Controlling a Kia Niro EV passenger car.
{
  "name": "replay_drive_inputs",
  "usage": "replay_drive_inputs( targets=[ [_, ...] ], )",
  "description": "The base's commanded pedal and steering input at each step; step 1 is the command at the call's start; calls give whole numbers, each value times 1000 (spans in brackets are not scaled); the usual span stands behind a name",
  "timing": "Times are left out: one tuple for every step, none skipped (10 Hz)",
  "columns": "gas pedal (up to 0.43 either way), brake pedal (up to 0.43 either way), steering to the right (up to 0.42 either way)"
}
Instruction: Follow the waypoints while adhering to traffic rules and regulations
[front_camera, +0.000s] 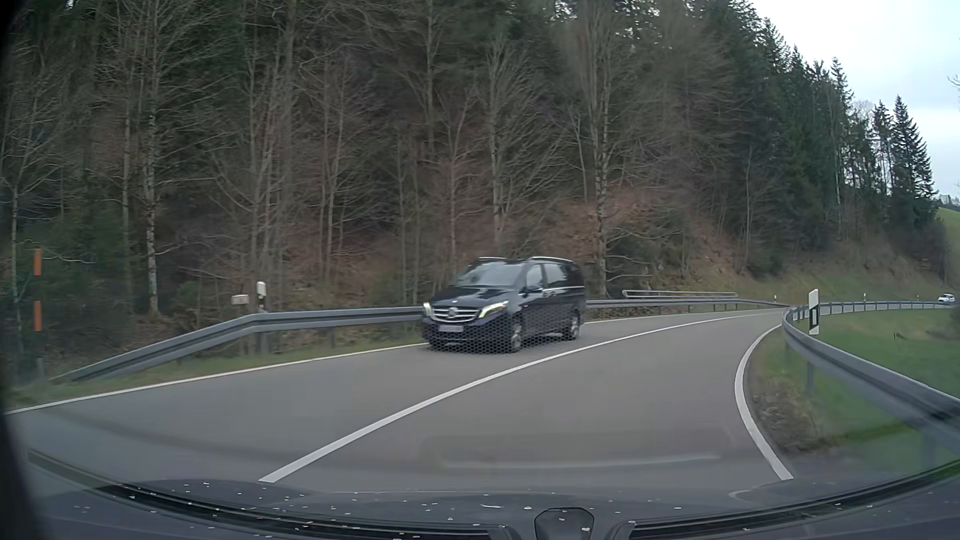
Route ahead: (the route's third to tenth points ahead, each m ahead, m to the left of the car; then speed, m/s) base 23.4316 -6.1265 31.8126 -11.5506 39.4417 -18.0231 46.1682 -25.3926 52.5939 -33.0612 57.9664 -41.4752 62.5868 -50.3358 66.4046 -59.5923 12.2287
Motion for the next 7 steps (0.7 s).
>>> replay_drive_inputs(
  targets=[
    [0,0,150],
    [0,0,149],
    [0,0,146],
    [0,0,142],
    [0,0,139],
    [0,0,138],
    [0,0,136]
  ],
)
